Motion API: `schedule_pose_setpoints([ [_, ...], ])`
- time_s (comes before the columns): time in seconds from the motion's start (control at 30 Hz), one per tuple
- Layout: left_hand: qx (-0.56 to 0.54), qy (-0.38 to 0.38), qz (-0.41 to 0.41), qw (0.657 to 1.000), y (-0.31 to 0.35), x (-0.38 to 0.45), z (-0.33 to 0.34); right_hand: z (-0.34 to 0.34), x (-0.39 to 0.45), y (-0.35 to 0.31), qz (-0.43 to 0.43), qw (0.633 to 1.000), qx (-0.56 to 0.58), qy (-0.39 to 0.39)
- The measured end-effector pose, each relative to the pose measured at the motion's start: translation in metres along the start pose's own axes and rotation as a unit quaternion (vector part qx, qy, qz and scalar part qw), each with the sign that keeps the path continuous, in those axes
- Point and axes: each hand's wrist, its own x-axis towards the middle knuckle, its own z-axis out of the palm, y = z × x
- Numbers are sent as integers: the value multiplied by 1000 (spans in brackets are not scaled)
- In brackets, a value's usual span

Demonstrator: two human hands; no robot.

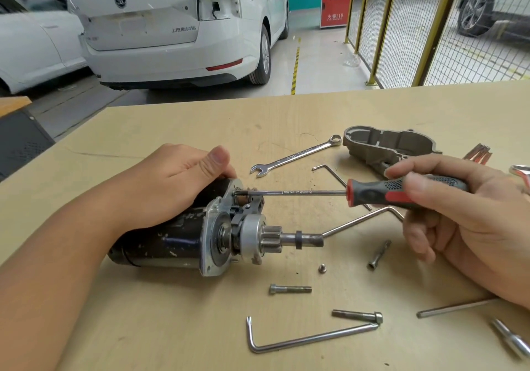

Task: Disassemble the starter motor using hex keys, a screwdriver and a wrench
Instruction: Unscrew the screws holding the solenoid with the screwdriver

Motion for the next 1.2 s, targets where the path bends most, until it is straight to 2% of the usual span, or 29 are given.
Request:
schedule_pose_setpoints([
  [0.1, 1, -2, 6, 1000, 0, 0, -1, 0, 0, 1, 6, 999, -19, 32],
  [0.3, -18, -19, 59, 998, 0, -3, -1, -6, 3, -1, 13, 999, 38, -4],
  [0.47, -1, -25, 116, 993, 1, -5, 0, 2, 1, -2, 19, 1000, -7, 6],
  [0.7, 41, -28, 129, 990, 1, -4, 0, 4, 2, 3, -3, 997, -26, 79],
  [0.97, 31, -2, 170, 985, 1, -3, 1, 4, 3, 5, -10, 996, -17, 88],
  [1.2, 28, 10, 174, 984, 1, -2, 2, 3, 4, 6, -16, 996, -9, 91],
])
